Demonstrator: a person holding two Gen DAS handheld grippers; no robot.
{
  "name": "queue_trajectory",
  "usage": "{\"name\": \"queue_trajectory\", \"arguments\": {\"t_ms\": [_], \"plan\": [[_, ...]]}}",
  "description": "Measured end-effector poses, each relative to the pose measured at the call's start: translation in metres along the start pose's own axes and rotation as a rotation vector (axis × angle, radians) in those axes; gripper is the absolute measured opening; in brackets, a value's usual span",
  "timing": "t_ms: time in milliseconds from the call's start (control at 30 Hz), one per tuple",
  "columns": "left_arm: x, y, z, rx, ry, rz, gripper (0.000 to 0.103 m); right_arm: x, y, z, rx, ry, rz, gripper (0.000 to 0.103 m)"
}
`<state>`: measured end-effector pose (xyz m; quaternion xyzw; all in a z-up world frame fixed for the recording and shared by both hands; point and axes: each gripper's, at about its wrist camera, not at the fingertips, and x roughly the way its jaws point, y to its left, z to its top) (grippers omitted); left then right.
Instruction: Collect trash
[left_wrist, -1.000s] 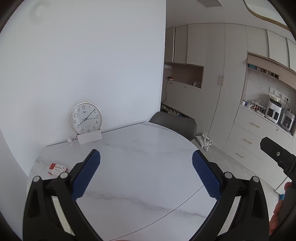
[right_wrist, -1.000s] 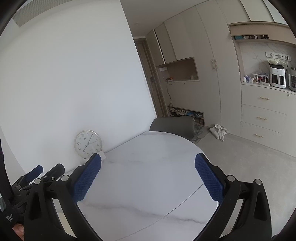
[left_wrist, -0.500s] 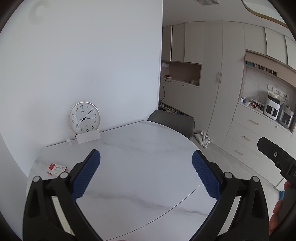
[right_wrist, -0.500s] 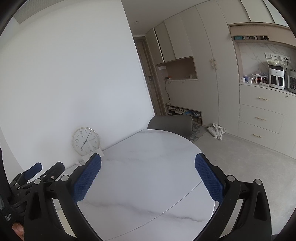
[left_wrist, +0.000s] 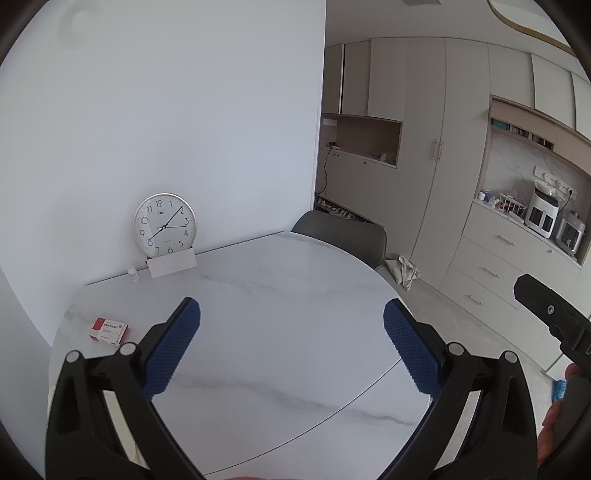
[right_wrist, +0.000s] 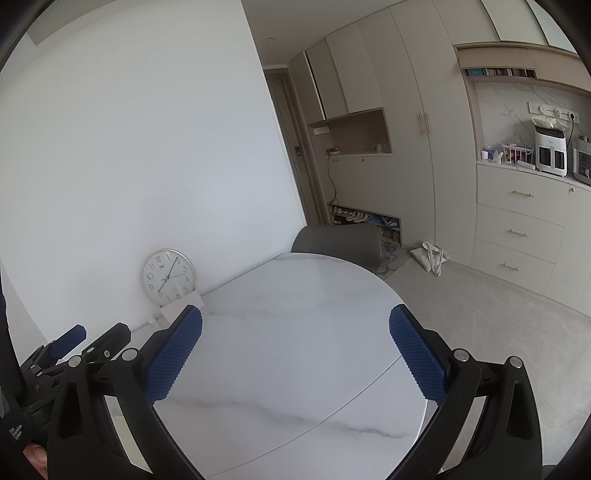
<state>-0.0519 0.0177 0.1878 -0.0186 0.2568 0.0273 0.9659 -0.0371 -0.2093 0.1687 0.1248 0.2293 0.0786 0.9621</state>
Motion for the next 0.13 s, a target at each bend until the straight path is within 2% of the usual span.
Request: {"name": "queue_trajectory", "arguments": {"t_ms": [133], "plan": [[0.0002, -0.0009, 0.0000, 0.004, -0.001, 0.000, 0.095, 0.0004, -0.0010, 0.0002, 0.001, 0.001, -0.001, 0.101]]}}
